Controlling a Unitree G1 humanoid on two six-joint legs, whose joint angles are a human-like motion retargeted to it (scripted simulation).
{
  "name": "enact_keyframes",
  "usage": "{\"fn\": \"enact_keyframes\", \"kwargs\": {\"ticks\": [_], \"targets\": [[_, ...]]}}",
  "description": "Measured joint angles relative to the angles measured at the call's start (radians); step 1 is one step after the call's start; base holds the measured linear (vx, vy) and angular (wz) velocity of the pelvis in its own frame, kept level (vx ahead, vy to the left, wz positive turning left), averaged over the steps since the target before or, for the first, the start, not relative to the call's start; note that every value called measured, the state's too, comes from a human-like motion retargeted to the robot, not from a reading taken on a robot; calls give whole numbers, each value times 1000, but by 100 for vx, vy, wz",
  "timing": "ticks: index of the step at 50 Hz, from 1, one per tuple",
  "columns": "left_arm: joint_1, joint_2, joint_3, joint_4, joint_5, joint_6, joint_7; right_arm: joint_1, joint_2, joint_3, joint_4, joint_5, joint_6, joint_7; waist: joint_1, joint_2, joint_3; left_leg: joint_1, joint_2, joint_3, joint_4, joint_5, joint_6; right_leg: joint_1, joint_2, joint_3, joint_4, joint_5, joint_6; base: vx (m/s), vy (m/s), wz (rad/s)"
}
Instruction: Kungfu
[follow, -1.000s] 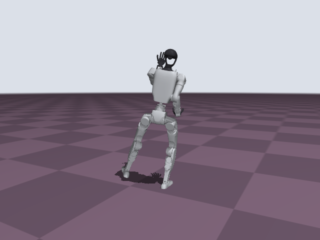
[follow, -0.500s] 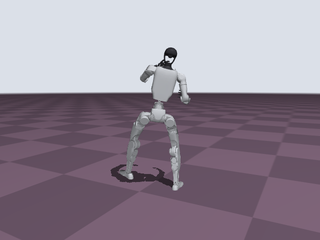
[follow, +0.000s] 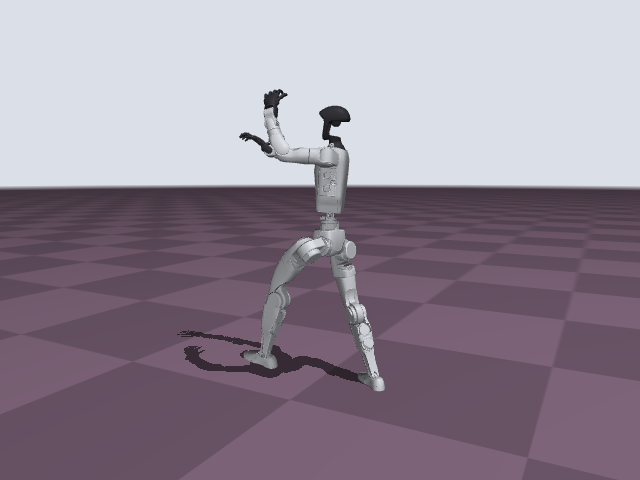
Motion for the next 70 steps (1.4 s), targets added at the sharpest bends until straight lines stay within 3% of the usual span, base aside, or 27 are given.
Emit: {"fn": "enact_keyframes", "kwargs": {"ticks": [2, 5, 8, 12, 15, 19, 21, 23, 25, 27, 30, 32, 33, 35, 38, 40, 42, 43, 47, 50, 55, 60, 63, 67, 70], "targets": [[39, 43, 28, -16, 31, -4, 30, 42, 33, -39, -63, 14, -84, -125, 0, -3, -4, -12, 11, 16, 9, -6, -4, -16, -7, 12, 2, -9, -6, 8, -5, -38], [85, 85, 52, -50, 47, -6, 109, 64, 52, -45, -92, 27, -94, -234, 5, -12, 3, -32, 28, 40, 36, -28, -10, -32, -19, 6, 2, -8, -5, 4, -12, -46], [141, 120, 48, -106, 46, -7, 178, 94, 74, -71, -130, 138, -100, -176, 1, -20, 3, -55, 45, 51, 79, -64, -18, -40, -14, 16, -15, 6, -2, 16, -16, -35], [248, 172, 10, -213, 62, -6, 234, 108, 128, -108, -184, 488, -138, -73, -14, -47, 4, -93, 62, 83, 142, -121, -6, -49, -39, -9, -41, 68, 34, 28, -20, -44], [348, 166, -33, -309, 113, -51, 235, 106, 182, -147, -227, 866, -150, 75, -12, -64, 17, -104, 66, 81, 173, -161, 14, -58, -50, 1, -53, 172, 66, 32, -23, -57], [457, 113, -111, -374, 240, -117, 257, 104, 258, -196, -286, 1461, -107, 407, -28, -43, 7, -108, 121, 47, 184, -208, 40, -102, -6, 34, -33, 419, 66, 37, -24, -43], [497, 88, -137, -379, 311, -138, 293, 119, 290, -203, -310, 1726, -28, 583, -55, -30, -1, -75, 119, 69, 178, -244, 74, -116, -29, 57, 13, 559, 66, 44, 8, 9], [528, 67, -140, -366, 384, -150, 330, 162, 338, -223, -347, 1900, 82, 722, -103, -20, 0, -1, 55, 98, 154, -286, 130, -116, -86, 122, 96, 675, 66, 61, 31, 64], [545, 62, -119, -337, 457, -152, 365, 215, 385, -235, -391, 2018, 177, 818, -159, 4, -1, 76, 18, 94, 116, -300, 167, -150, -75, 209, 205, 674, 41, 51, 22, 67], [545, 76, -72, -277, 530, -152, 415, 295, 422, -234, -451, 2083, 229, 888, -220, 50, -10, 139, 18, 69, 82, -301, 178, -223, 36, 340, 314, 512, 66, 40, 4, 49], [520, 133, 7, -130, 670, -148, 534, 481, 452, -205, -587, 2106, 264, 933, -315, 121, -8, 226, 66, 14, 58, -311, 157, -346, 290, 527, 403, 335, 66, 40, -6, 42], [496, 169, 57, 46, 824, -145, 618, 685, 465, -156, -725, 2077, 240, 941, -390, 138, 3, 324, 12, 20, -20, -288, 183, -417, 272, 549, 400, 300, 61, 41, 40, 38], [479, 179, 83, 157, 914, -140, 655, 800, 469, -141, -797, 2044, 227, 945, -429, 135, 5, 374, -33, 34, -74, -268, 204, -461, 221, 534, 389, 293, 47, 42, 49, 43], [420, 195, 118, 428, 1095, -119, 747, 1031, 483, -124, -918, 1967, 180, 982, -510, 137, 14, 449, -76, 43, -135, -250, 223, -535, 176, 483, 314, 313, -27, 42, 25, 60], [293, 229, 95, 847, 1232, -6, 823, 1387, 490, -189, -1052, 1881, 142, 1055, -657, 139, 60, 556, -129, -19, -187, -240, 240, -612, 164, 464, 135, 425, -109, 32, 3, 113], [217, 280, 32, 1040, 1254, 102, 778, 1599, 473, -257, -1097, 1893, 134, 1110, -744, 127, 108, 620, -162, -53, -203, -240, 249, -651, 146, 449, 11, 503, -114, 18, -2, 105], [200, 320, 73, 1112, 1246, 235, 803, 1772, 478, -322, -1105, 1920, 131, 1153, -821, 110, 158, 677, -179, -79, -212, -244, 256, -689, 146, 442, -96, 521, -91, 11, -3, 77], [201, 335, 101, 1127, 1221, 260, 829, 1848, 481, -352, -1101, 1933, 129, 1173, -858, 105, 179, 701, -178, -92, -216, -246, 256, -712, 153, 440, -143, 511, -84, 4, -6, 57], [229, 386, 75, 1116, 1138, 63, 835, 2040, 500, -477, -1042, 1901, 67, 1160, -908, 102, 202, 739, -152, -105, -231, -250, 252, -841, 221, 549, -186, 433, -127, 1, -16, 8], [249, 385, 89, 1108, 1187, 63, 905, 2101, 528, -530, -1049, 1836, -20, 1142, -917, 85, 202, 748, -159, -106, -242, -249, 263, -888, 201, 458, -118, 512, -130, -6, -12, 5], [295, 379, 108, 1083, 1227, 83, 854, 2079, 504, -506, -1105, 1786, -73, 1132, -941, 98, 211, 743, -146, -123, -243, -240, 264, -843, 187, 476, -50, 523, -156, -3, 4, 15], [462, 351, 171, 817, 1089, 17, 765, 1960, 408, -424, -1289, 1785, -148, 1040, -865, 115, 170, 683, -152, -102, -214, -243, 251, -712, 164, 537, 1, 455, -132, -5, 5, -22], [667, 334, 206, 520, 737, 15, 523, 1774, 321, -341, -1398, 1673, -241, 932, -788, 123, 121, 632, -148, -87, -206, -242, 237, -607, 151, 553, 58, 394, -120, -9, 4, -56], [1044, 215, 242, 115, 38, 48, 41, 1363, 204, -194, -1444, 1474, -316, 755, -647, 132, 31, 528, -127, -68, -176, -238, 212, -460, 128, 549, 144, 306, -95, -12, 3, -84], [1334, 41, 235, -38, -412, 174, -332, 1003, 151, -128, -1393, 1311, -328, 665, -534, 109, -19, 428, -109, -51, -117, -245, 187, -338, 72, 502, 188, 260, -86, -25, -2, -53]]}}
